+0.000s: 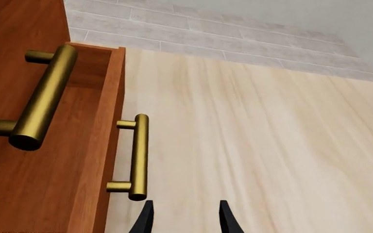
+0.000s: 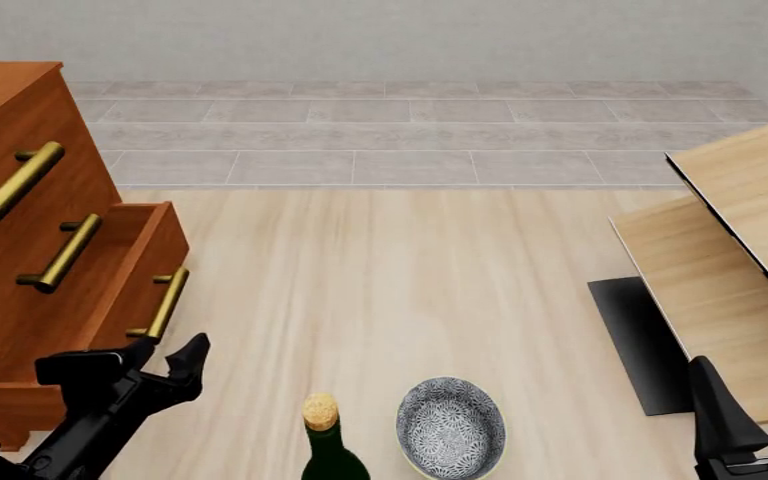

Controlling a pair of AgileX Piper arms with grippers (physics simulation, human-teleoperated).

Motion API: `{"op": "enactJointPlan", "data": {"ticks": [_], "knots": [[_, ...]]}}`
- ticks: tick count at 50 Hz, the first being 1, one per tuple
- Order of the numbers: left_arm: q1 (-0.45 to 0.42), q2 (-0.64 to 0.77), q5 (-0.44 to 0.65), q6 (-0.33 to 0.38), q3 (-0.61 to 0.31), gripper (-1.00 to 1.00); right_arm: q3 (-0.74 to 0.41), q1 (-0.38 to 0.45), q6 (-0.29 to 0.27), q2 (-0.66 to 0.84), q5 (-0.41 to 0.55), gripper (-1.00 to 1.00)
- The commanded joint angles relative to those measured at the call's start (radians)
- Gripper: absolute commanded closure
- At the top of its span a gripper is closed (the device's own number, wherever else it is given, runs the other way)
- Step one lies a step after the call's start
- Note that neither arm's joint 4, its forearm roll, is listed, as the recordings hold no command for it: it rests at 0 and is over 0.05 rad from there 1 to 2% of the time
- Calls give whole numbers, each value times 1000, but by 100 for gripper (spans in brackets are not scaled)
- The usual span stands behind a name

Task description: Close the bottom drawer of the cabinet.

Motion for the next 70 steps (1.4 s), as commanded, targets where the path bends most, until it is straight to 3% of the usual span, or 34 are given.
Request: {"op": "enactJointPlan", "data": {"ticks": [1,70], "knots": [[46,34,0,4,-10,-100,1,1,0,0,-2,-100],[186,41,0,84,-14,-100,0,8,0,0,0,-100]]}}
